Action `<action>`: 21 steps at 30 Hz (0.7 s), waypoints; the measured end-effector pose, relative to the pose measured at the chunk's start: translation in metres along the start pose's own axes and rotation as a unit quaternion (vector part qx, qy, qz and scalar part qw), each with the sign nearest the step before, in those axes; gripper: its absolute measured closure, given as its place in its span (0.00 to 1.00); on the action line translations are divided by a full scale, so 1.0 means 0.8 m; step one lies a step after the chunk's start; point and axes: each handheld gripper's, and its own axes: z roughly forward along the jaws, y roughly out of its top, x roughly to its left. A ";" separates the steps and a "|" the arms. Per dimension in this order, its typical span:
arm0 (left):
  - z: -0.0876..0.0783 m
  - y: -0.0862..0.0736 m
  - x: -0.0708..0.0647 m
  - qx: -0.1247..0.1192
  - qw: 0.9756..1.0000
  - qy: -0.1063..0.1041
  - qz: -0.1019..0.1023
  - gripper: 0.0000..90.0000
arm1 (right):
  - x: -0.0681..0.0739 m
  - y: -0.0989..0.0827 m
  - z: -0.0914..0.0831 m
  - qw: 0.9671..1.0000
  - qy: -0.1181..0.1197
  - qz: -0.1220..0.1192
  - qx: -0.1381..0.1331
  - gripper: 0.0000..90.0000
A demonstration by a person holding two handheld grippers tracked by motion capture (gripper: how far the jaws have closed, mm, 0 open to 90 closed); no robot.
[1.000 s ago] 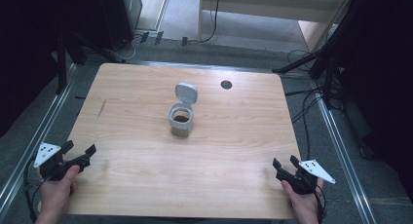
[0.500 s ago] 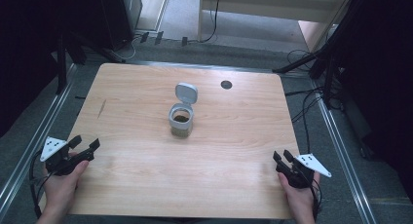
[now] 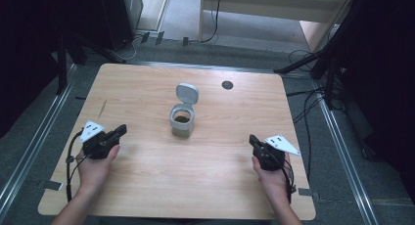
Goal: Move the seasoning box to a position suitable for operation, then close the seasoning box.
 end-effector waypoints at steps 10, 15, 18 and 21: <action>0.060 0.029 -0.045 0.013 0.999 -0.034 0.009 1.00 | 0.055 0.025 0.062 0.999 0.037 0.001 0.002 1.00; 0.075 0.037 -0.050 0.010 0.999 -0.040 -0.002 1.00 | 0.071 0.031 0.083 0.999 0.047 0.006 0.004 1.00; 0.091 0.042 -0.055 0.014 0.999 -0.042 -0.007 1.00 | 0.090 0.036 0.106 0.999 0.051 0.005 0.009 1.00; 0.099 0.044 -0.060 0.018 0.999 -0.045 -0.010 1.00 | 0.097 0.037 0.114 0.999 0.053 0.005 0.010 1.00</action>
